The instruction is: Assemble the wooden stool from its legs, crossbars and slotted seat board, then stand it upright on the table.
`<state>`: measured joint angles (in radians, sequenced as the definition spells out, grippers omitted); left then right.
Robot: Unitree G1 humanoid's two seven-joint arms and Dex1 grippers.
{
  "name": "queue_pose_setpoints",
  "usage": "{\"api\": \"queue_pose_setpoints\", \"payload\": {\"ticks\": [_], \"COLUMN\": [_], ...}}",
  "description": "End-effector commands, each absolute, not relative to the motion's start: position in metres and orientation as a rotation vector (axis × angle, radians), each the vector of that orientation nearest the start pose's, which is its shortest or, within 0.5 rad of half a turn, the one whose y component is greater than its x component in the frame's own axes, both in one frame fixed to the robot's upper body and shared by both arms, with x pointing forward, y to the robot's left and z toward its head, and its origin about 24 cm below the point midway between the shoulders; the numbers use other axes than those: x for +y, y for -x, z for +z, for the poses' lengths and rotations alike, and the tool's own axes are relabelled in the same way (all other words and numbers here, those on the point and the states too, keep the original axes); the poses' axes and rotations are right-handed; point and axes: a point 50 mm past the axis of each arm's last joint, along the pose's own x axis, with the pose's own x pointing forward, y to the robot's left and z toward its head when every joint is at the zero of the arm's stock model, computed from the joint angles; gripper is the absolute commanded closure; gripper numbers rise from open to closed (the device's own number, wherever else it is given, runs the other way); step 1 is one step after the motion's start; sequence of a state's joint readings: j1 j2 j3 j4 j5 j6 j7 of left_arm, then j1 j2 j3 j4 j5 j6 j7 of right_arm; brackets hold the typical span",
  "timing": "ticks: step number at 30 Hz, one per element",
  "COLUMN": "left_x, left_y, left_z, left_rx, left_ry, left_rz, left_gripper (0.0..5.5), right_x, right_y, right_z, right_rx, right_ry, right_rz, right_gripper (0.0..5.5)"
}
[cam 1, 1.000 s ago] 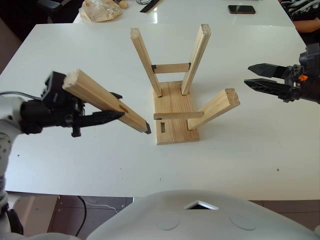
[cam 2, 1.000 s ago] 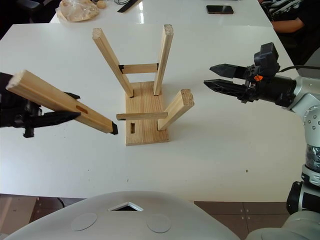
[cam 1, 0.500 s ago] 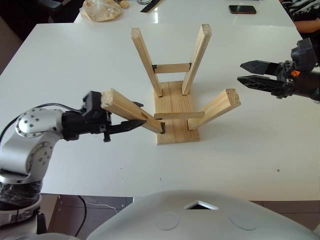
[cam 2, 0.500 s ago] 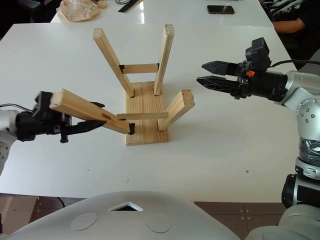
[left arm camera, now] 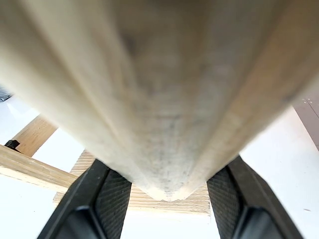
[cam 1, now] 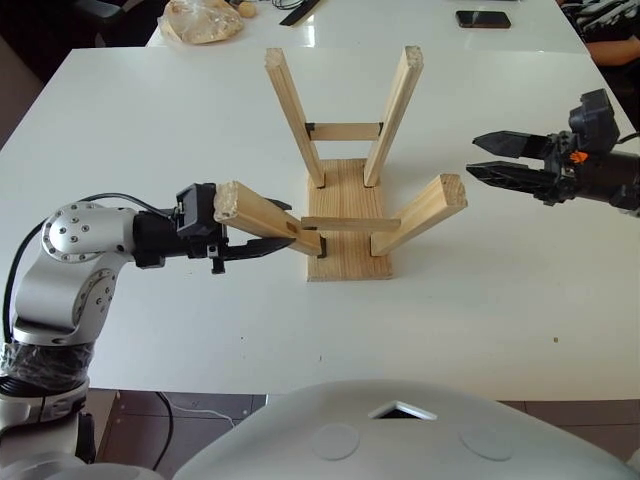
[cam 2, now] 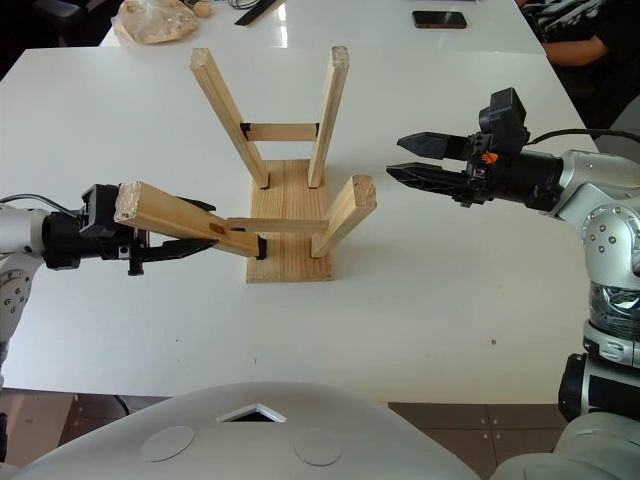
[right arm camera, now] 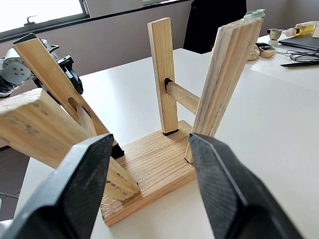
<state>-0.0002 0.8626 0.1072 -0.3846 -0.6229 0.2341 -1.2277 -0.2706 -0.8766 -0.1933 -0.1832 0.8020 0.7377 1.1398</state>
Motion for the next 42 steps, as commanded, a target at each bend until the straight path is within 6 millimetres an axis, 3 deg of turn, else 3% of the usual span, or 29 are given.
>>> {"api": "queue_pose_setpoints", "payload": {"ticks": [1, 11, 18, 26, 31, 36, 39, 42], "left_x": [0.222, 0.227, 0.225, 0.212, 0.193, 0.171, 0.156, 0.148], "left_y": [-0.198, -0.209, -0.224, -0.224, -0.229, -0.233, -0.232, -0.232], "left_z": [0.138, 0.13, 0.141, 0.122, 0.111, 0.125, 0.138, 0.136], "left_rx": [0.274, 0.342, 0.309, 0.341, 0.323, 0.258, 0.233, 0.283], "left_ry": [-0.325, -0.36, -0.418, -0.326, -0.314, -0.325, -0.298, -0.305], "left_rz": [-1.412, -1.463, -1.484, -1.469, -1.383, -1.325, -1.327, -1.32], "left_gripper": [3.45, 3.45, 3.45, 3.45, 3.45, 3.45, 3.45, 3.45], "right_x": [-0.233, -0.23, -0.228, -0.221, -0.208, -0.205, -0.187, -0.155], "right_y": [-0.245, -0.242, -0.239, -0.236, -0.25, -0.278, -0.269, -0.249], "right_z": [0.178, 0.172, 0.167, 0.167, 0.201, 0.251, 0.271, 0.275], "right_rx": [0.244, 0.249, 0.258, 0.23, 0.03, -0.273, -0.391, -0.439], "right_ry": [0.001, 0.016, 0.04, 0.071, 0.052, 0.009, 0.002, -0.01], "right_rz": [1.168, 1.174, 1.18, 1.206, 1.106, 0.741, 0.724, 0.806], "right_gripper": [2.71, 2.71, 2.71, 2.71, 2.71, 2.71, 2.71, 2.71]}}
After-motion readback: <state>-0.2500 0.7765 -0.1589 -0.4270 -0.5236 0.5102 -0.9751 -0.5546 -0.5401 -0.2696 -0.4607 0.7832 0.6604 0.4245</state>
